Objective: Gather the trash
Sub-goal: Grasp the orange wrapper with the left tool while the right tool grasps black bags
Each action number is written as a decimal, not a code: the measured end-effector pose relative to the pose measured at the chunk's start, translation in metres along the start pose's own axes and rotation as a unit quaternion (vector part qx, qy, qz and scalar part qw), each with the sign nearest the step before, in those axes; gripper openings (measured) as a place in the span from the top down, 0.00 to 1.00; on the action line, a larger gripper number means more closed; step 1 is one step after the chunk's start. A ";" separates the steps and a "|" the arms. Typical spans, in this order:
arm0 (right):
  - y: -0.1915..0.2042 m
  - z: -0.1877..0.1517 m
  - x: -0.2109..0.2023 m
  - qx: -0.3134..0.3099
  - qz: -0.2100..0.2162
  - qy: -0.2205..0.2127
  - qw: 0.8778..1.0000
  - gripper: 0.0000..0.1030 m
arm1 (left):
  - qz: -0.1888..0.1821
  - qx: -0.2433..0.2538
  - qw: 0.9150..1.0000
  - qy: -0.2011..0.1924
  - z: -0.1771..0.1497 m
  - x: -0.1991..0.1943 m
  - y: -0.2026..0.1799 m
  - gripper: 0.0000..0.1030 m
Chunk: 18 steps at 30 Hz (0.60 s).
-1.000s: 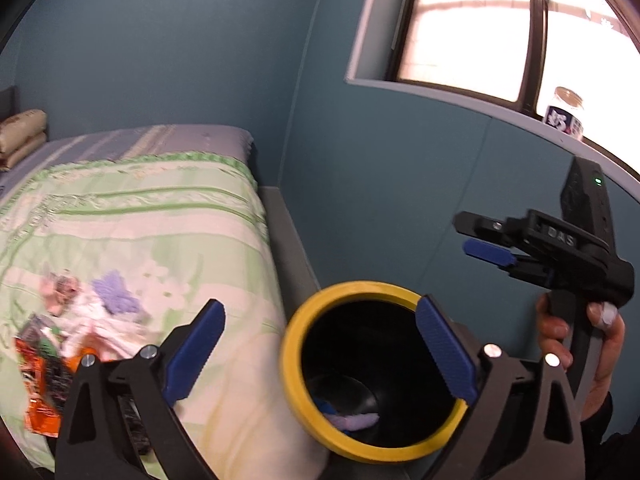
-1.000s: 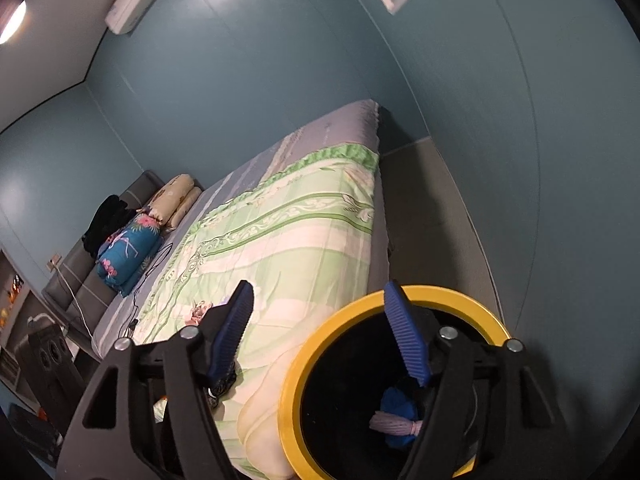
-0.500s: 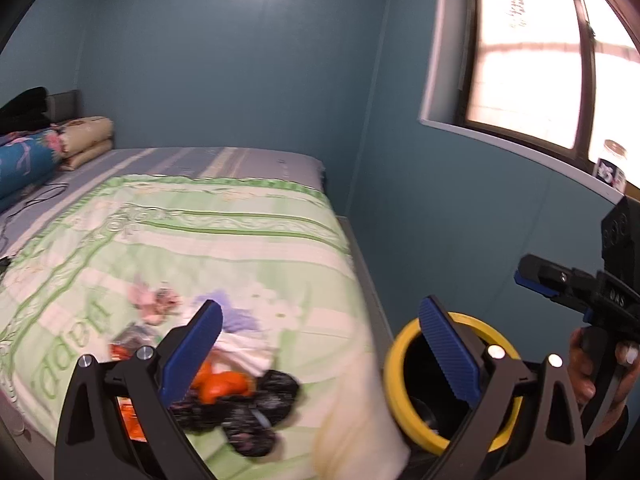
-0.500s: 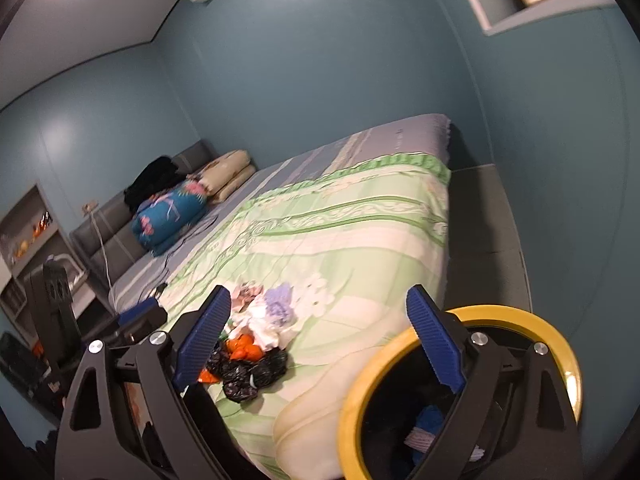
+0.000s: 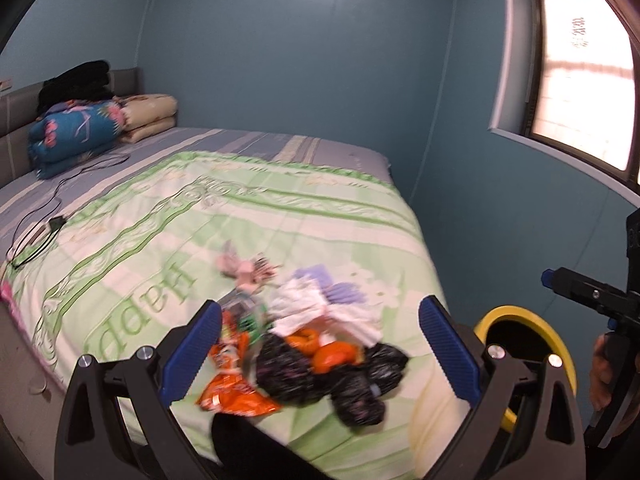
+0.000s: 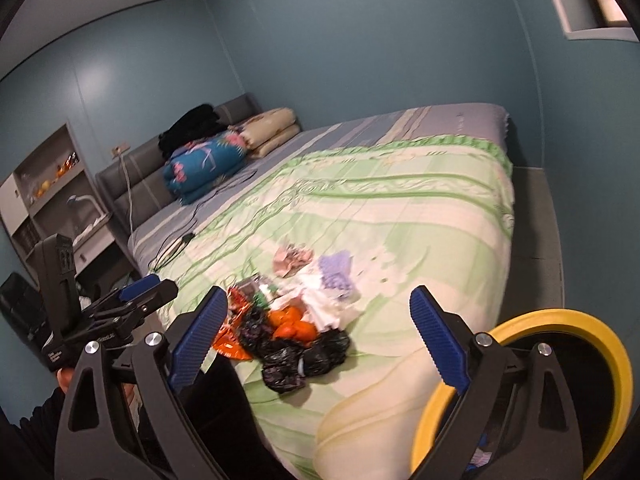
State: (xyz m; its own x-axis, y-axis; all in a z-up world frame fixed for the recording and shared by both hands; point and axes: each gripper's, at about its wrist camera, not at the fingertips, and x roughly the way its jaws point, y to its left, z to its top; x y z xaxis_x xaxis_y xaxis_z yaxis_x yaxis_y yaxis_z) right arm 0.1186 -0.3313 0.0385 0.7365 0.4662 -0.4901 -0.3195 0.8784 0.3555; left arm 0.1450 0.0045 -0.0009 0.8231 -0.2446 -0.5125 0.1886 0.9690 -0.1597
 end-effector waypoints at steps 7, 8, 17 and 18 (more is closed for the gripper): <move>0.023 -0.020 0.029 -0.031 0.006 0.041 0.999 0.14 | 0.035 -0.025 0.999 0.030 -0.022 0.012 0.038 0.08; 0.025 -0.024 0.033 -0.035 0.007 0.048 0.998 0.14 | 0.037 -0.027 0.998 0.034 -0.025 0.015 0.043 0.08; 0.044 -0.062 0.080 -0.091 -0.010 0.105 0.990 0.14 | 0.051 -0.051 0.994 0.079 -0.047 0.048 0.068 0.08; 0.045 -0.066 0.085 -0.098 -0.013 0.110 0.989 0.14 | 0.049 -0.054 0.994 0.084 -0.049 0.052 0.069 0.08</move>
State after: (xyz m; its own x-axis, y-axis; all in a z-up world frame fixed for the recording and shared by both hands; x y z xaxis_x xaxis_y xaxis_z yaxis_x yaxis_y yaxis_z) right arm 0.1277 -0.2448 -0.0400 0.6053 0.4365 -0.6656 -0.4272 0.8837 0.1911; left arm 0.1742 0.0574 -0.0798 0.7319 -0.1603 -0.6623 0.0455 0.9813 -0.1872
